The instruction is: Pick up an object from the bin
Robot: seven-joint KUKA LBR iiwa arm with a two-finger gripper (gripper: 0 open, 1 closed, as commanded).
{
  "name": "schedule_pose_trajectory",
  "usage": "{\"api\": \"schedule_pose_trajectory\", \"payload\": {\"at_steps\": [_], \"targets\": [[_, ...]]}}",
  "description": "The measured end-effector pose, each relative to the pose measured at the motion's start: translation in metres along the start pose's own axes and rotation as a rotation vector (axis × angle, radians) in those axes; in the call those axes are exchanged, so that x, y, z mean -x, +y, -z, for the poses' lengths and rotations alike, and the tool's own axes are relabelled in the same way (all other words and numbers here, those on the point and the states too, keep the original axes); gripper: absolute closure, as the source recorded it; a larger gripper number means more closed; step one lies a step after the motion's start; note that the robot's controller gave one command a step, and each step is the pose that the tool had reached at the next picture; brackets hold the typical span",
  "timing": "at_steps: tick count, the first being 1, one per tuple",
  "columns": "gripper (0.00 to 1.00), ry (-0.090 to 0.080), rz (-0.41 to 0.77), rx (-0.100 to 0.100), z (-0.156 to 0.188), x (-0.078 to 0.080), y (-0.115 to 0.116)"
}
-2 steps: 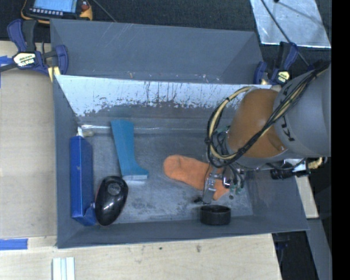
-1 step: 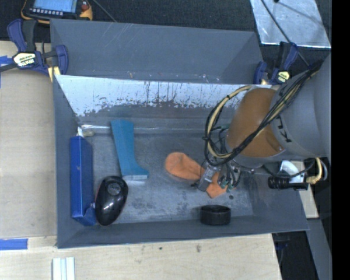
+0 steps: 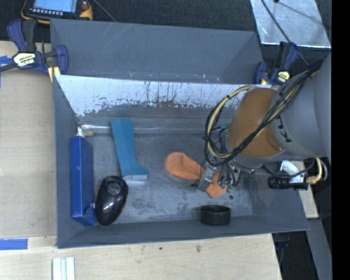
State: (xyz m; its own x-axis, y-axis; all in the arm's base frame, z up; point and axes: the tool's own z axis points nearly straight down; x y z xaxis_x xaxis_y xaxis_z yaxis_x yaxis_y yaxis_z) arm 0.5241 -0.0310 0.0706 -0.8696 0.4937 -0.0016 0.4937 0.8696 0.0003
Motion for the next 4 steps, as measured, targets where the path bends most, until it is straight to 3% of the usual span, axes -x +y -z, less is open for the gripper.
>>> {"api": "schedule_pose_trajectory", "payload": {"at_steps": [2,4], "targets": [[1.00,0.008,0.001,-0.004,0.018,-0.002,-0.001],[1.00,-0.005,0.002,0.002,0.051,0.001,0.000]]}}
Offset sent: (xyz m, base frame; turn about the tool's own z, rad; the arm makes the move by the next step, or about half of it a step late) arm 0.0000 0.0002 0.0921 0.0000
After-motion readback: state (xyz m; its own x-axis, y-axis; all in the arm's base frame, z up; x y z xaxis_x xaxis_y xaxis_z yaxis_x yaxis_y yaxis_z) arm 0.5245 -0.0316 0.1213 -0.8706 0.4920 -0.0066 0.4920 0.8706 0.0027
